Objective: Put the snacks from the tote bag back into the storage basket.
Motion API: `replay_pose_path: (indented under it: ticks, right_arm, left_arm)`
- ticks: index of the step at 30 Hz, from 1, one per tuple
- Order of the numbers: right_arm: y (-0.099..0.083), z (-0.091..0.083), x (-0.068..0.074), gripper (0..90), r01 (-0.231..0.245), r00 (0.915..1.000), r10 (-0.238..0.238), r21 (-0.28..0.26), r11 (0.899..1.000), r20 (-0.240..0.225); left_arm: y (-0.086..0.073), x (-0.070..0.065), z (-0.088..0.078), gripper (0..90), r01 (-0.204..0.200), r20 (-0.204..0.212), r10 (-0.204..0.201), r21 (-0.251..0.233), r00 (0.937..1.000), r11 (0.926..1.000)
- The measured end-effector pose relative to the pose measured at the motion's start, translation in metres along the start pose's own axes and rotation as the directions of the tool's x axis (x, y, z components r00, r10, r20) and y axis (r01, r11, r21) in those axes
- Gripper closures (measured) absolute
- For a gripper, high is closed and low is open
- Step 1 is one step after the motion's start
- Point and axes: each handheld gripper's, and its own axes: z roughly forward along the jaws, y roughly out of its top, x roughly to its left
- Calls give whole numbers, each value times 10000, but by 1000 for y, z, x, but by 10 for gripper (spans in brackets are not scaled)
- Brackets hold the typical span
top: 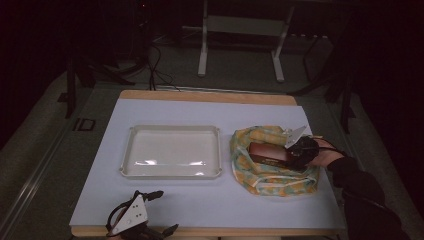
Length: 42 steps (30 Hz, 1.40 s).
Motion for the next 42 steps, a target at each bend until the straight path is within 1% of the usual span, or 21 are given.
replay_pose_path:
  ticks: [1, 2, 3, 7, 8, 9, 11, 12, 15, 19, 21, 22, 23, 25, 33, 34, 35, 39, 40, 41, 42]
  right_arm:
    - [0, -1, 0, 389, 84, 9999, -84, 0, 10000, 79]
    - [1, -1, 0, 405, 89, 9999, -89, 3, 10000, 52]
    - [1, -2, -1, 412, 66, 10000, -66, 8, 10000, -72]
    - [1, -5, 0, 425, 167, 9996, -167, 24, 9999, -232]
    - [1, -6, 0, 425, 91, 9993, -92, -32, 10000, -366]
    - [1, -7, 0, 426, 44, 9992, -44, -4, 10000, -392]
    - [0, -9, 0, 426, 84, 9988, -83, 3, 10000, -485]
    - [0, -9, 0, 427, 65, 9990, -64, 40, 10000, -435]
    - [0, -12, 0, 427, 13, 9988, -11, 35, 10000, -482]
    - [1, -18, -1, 427, -122, 9995, 120, -74, 9999, -289]
    - [1, -20, -1, 428, -141, 9995, 139, -78, 9999, -271]
    - [1, -24, -2, 428, -203, 9994, 197, -202, 9996, -298]
    - [1, -24, -2, 428, -203, 9994, 197, -202, 9996, -298]
    - [1, -31, -4, 429, -235, 9993, 226, -293, 9993, -285]
    - [8, -44, -6, 429, -169, 9997, 159, -481, 9987, -204]
    - [11, -49, -6, 429, -139, 9999, 135, -527, 9985, -73]
    - [11, -49, -6, 429, -139, 9999, 135, -527, 9985, -73]
    - [15, -58, -7, 429, -110, 9999, 112, -632, 9979, 25]
    - [17, -64, -7, 429, -102, 9999, 110, -696, 9975, 115]
    - [17, -64, -7, 429, -102, 9999, 110, -696, 9975, 115]
    - [20, -70, -8, 429, -96, 9998, 108, -783, 9969, 159]
  left_arm:
    - [0, 0, 0, 0, 0, 0, 0, 0, 10000, 10000]
    - [0, 0, 0, 0, 9, 4, -9, 1, 10000, 10000]
    - [0, 0, 0, 0, -3, -2, 3, 8, 10000, 10000]
    - [0, 0, 0, 0, -1, -9, 1, 10, 10000, 10000]
    - [0, 0, 0, 0, 8, -12, -8, 3, 10000, 10000]
    - [0, 0, 0, 0, 8, -12, -8, 3, 10000, 10000]
    - [0, 0, 0, 0, -11, -5, 11, 0, 10000, 10000]
    - [0, 0, 0, 0, -11, -5, 11, 0, 10000, 10000]
    - [0, 0, 0, 0, -21, 7, 21, 9, 10000, 10000]
    - [0, 0, 0, 0, -36, 17, 36, -6, 10000, 10000]
    - [0, 0, 0, 0, -38, 15, 38, -7, 10000, 10000]
    - [0, 0, 0, 0, -43, 33, 43, -9, 10000, 10000]
    - [0, 0, 0, 0, -43, 33, 43, -9, 10000, 10000]
    - [0, 0, 0, 0, -46, 38, 46, -17, 10000, 10000]
    - [0, -1, 0, 0, -63, 53, 63, -9, 10000, 10000]
    - [0, -1, 0, 0, -74, 46, 74, -8, 10000, 10000]
    - [0, -1, 0, 0, -74, 46, 74, -8, 10000, 10000]
    - [1, -1, 0, 0, -83, 45, 84, -12, 10000, 10000]
    - [1, -1, 0, 0, -89, 50, 89, -11, 9999, 10000]
    - [1, -1, 0, 0, -89, 50, 89, -11, 9999, 10000]
    - [1, -1, 0, 0, -99, 51, 99, -13, 9999, 9999]
